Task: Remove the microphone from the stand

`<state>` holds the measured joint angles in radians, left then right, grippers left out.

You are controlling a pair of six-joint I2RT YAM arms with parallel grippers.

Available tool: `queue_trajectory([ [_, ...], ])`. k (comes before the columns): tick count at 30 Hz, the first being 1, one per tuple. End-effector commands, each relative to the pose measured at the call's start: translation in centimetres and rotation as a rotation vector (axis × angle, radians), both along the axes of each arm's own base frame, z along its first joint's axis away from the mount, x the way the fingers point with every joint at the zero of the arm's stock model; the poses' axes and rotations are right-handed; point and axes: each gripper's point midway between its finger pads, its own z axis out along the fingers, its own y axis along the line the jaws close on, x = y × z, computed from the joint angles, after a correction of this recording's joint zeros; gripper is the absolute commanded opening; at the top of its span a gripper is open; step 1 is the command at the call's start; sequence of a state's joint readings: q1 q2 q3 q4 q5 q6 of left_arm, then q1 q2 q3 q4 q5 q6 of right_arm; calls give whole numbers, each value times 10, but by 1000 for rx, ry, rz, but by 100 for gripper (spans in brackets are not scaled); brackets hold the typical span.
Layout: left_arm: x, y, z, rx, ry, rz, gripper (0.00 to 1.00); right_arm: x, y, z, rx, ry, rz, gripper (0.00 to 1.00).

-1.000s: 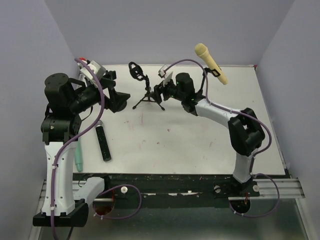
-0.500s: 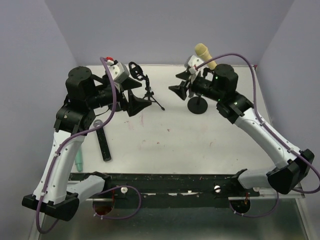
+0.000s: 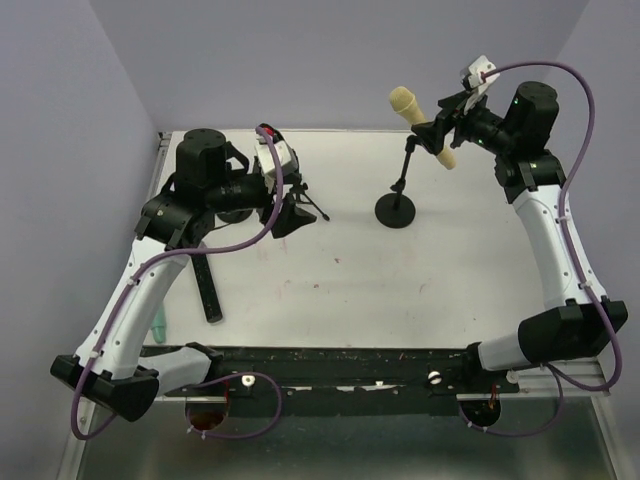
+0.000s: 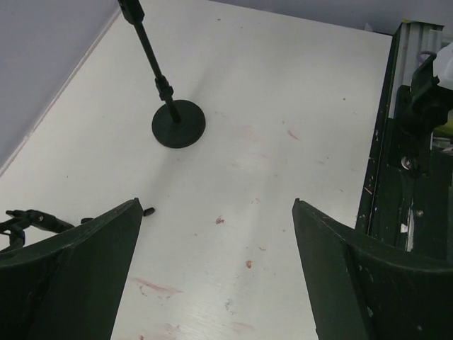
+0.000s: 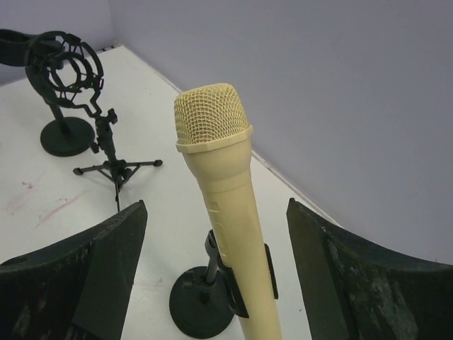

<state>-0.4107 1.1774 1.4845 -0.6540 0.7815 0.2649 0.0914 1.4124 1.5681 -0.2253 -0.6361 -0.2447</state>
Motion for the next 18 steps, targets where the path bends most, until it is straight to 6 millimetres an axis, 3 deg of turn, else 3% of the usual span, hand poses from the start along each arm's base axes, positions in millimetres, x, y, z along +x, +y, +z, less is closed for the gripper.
queue_trajectory([
  [1, -17, -2, 15, -1, -83, -48, 95, 17, -3, -40, -56, 100, 71, 88],
  [10, -20, -2, 14, -15, -102, -51, 95, 58, -10, -63, -149, 53, 74, 83],
  [13, -19, -1, 14, -8, -115, -50, 95, 54, -3, -71, -161, 78, 133, 72],
  [18, -17, -1, 15, -5, -129, -44, 95, 26, 10, -73, -154, 94, 254, 55],
])
